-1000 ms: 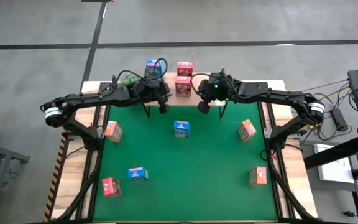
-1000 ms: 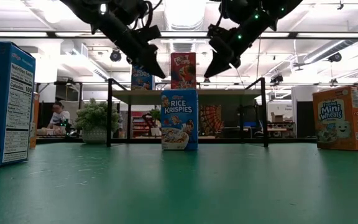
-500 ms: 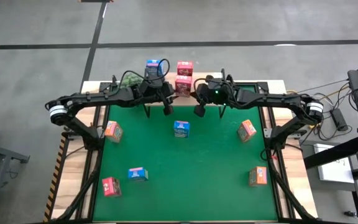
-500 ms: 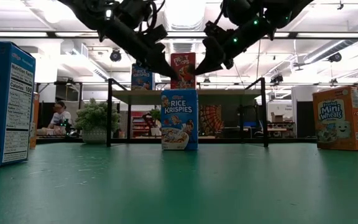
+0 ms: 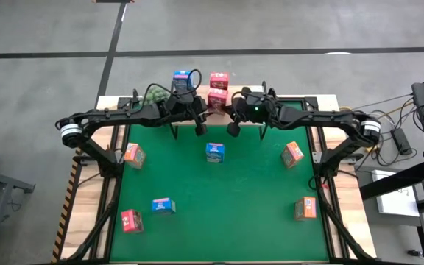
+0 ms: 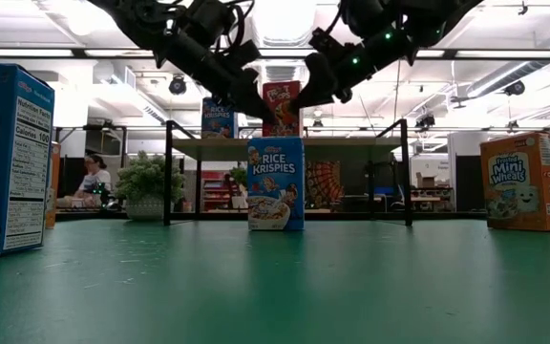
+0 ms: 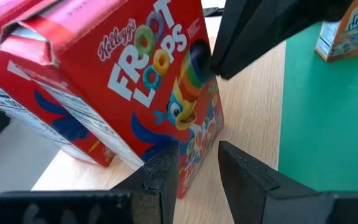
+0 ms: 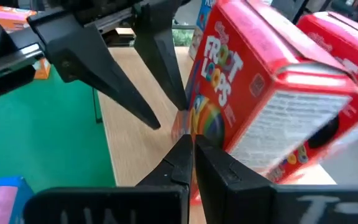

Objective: Stack cereal on shelf
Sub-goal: Put the top red cereal box on the shelf aligned with the other red cereal box

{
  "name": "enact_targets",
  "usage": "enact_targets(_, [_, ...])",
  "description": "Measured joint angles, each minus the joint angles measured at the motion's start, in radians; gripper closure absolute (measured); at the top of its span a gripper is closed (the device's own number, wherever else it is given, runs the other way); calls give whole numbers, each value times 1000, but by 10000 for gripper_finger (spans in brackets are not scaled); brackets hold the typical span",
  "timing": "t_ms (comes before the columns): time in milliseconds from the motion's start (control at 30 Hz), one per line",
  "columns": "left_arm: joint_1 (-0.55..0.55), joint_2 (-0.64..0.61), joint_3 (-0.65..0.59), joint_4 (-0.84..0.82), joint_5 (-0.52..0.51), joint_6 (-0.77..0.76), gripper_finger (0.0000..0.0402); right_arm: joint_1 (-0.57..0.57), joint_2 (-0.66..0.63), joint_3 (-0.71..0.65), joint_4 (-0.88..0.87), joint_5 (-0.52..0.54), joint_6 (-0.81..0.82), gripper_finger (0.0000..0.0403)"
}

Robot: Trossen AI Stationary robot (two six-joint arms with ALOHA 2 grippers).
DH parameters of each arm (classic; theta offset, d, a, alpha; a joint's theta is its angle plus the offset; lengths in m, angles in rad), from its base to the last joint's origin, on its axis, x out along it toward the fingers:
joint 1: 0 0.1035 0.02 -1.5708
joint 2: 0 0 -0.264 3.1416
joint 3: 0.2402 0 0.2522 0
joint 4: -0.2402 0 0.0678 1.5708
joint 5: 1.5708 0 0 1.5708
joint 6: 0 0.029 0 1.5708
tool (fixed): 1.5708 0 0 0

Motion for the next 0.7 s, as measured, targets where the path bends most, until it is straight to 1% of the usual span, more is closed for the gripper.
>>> enact_targets(167, [0, 0, 0, -10, 0, -8, 306, -8, 10, 0, -1, 19, -12, 394])
enact_targets(333, [0, 0, 0, -14, 0, -10, 306, -13, 0, 0, -17, 86, -23, 394])
enact_targets(700, [3, 0, 0, -6, -1, -10, 306, -13, -2, 0, -24, 82, -4, 394])
